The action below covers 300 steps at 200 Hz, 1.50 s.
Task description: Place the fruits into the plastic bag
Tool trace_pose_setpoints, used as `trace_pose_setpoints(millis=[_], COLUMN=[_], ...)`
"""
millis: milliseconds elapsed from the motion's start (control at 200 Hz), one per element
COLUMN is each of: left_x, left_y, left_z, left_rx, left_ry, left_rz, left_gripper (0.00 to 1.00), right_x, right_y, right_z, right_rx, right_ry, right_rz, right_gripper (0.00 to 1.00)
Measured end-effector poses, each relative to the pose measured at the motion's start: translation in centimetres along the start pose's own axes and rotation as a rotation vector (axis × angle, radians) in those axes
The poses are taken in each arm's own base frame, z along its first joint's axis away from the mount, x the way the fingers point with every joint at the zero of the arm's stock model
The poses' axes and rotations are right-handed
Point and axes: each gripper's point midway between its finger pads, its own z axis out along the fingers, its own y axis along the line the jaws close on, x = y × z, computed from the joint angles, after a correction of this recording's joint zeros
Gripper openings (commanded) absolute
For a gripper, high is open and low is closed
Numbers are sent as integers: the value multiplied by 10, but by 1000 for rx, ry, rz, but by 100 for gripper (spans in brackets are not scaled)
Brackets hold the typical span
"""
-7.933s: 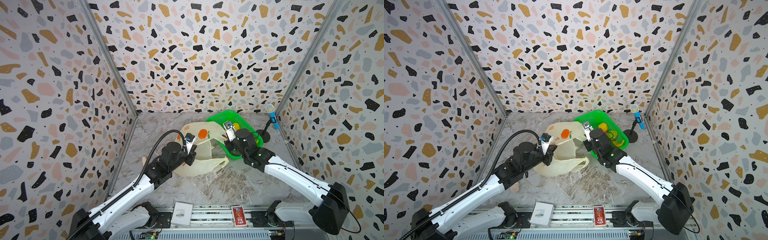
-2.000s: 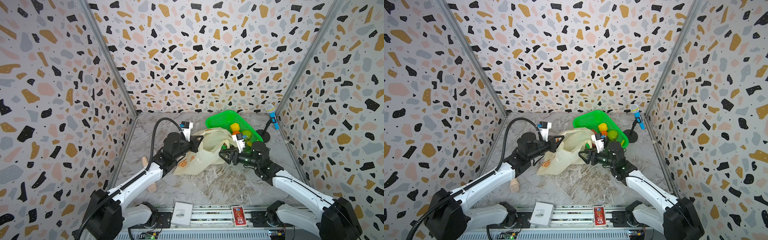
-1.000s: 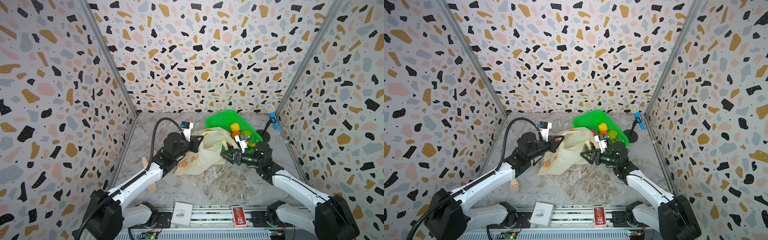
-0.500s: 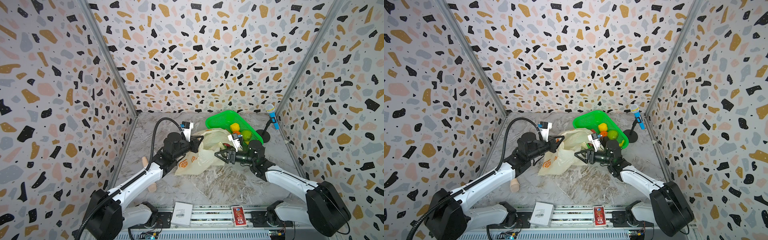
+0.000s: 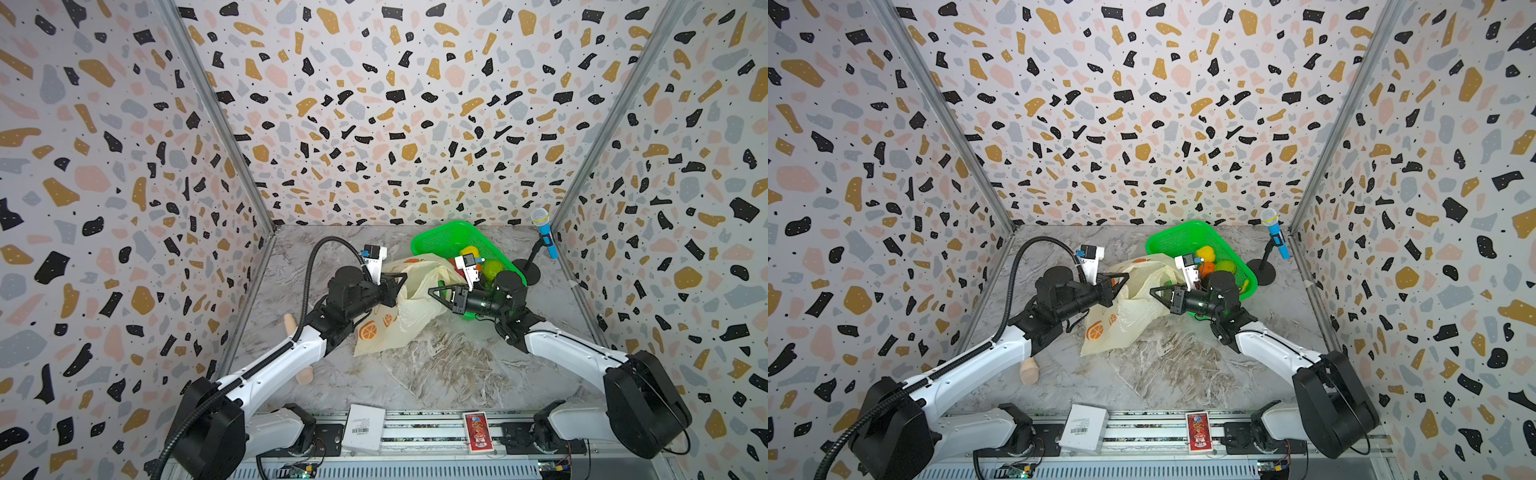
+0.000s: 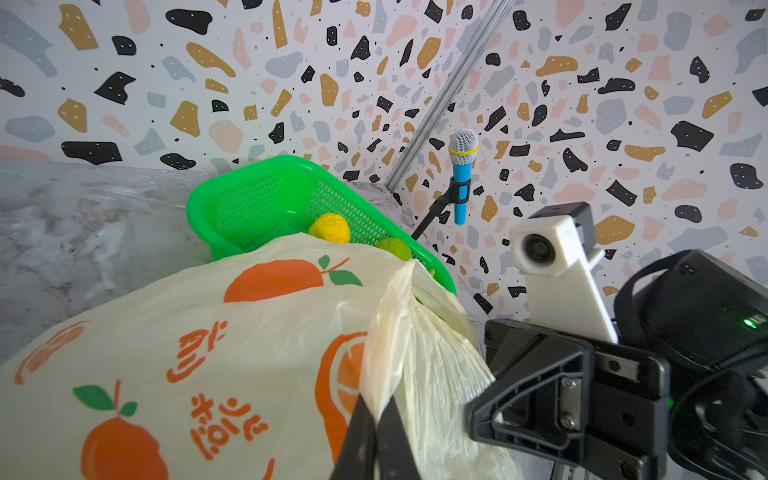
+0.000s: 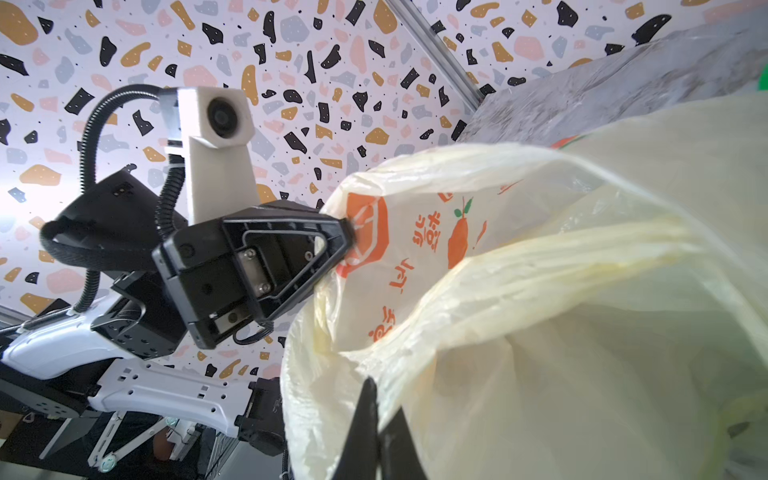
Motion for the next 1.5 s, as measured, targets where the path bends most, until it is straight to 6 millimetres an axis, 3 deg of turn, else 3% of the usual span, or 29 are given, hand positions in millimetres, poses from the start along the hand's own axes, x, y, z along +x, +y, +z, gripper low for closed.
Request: trace_pose_setpoints(millis=[110,130,155,190,345,486,611,901,1126,1502], left_x=[-1,-1,-2,-2,-16,-27,-28,-1,8,36], left_y=[10,12,13,15,7,-15,-34,-64,-79,-74], left_z=[6,7,8,9,8,-1,-8,9,29,37], left_rx=[-35,-42,-48,-57,-53,12,75,152,189,190], left_ry=[5,9,11,20,49,69,110,266,349,454], left_rz=[-28,-33,-35,-41,-26,16,60,151,224,249], left_gripper=[53,66,88,100,99,100,91,85,83,76], right_x=[4,5,6,9,17,23,26,38,36,20], right_y=[23,25,31,40,54,38,28,20,20,31], right_z=[-4,-4,-5,-6,-11,-13,-14,-12,-13,-14], right_rx=[7,10,17,19,56,131,171,214,228,220], right_ry=[1,0,-1,-3,-17,-3,11,60,56,22], right_rz=[-102,-119,-147,-189,-303,-328,-343,-382,-400,-431], right_gripper=[0,0,0,0,0,0,0,0,0,0])
